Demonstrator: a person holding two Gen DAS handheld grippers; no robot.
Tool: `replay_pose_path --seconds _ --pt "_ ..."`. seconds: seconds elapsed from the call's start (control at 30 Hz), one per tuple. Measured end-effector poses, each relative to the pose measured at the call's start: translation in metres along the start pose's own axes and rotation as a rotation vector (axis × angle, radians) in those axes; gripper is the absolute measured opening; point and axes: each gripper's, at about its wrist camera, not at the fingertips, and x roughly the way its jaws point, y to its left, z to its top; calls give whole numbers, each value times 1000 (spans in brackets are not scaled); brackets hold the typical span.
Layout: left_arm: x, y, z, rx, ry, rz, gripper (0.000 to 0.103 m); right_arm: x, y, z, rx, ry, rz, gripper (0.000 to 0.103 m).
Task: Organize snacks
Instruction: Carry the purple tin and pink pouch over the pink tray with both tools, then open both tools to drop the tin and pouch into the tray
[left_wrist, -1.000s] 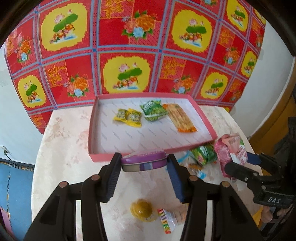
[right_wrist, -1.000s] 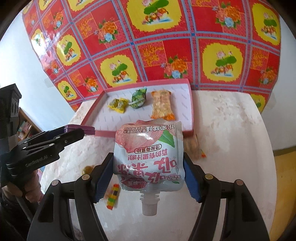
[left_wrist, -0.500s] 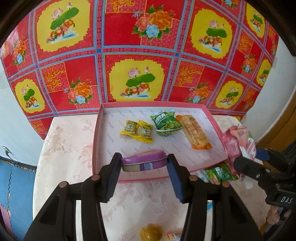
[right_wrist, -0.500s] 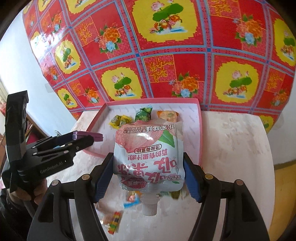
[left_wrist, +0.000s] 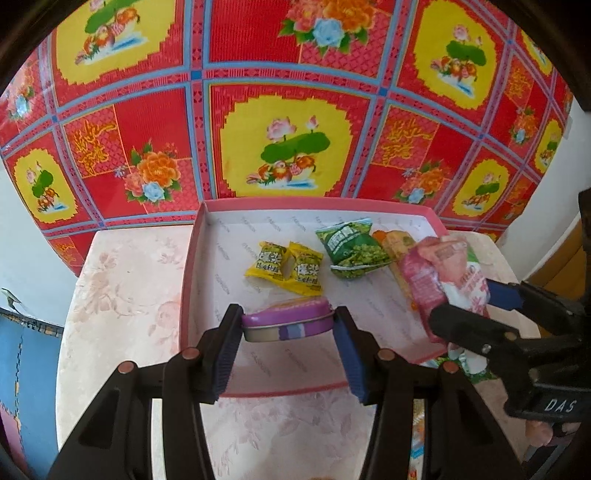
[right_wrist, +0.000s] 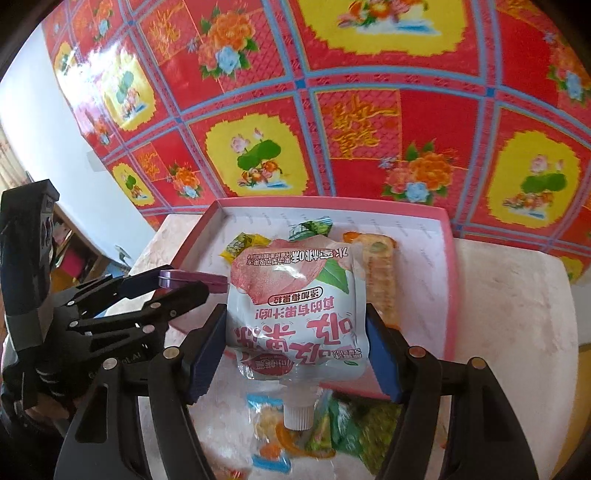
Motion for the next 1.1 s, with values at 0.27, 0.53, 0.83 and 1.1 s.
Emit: replay_pose_path --seconds 0.27,0.53,0.83,1.1 --pt "19 4 1 -10 21 6 52 27 0 3 -13 38 21 71" --pt "28 4 14 4 0 7 52 42 -4 8 -30 46 -34 71" --pt "41 4 27 7 -4 16 52 54 -17 19 -45 30 -107 71" --pt "49 2 32 -10 12 7 42 57 -26 23 -21 17 -110 71"
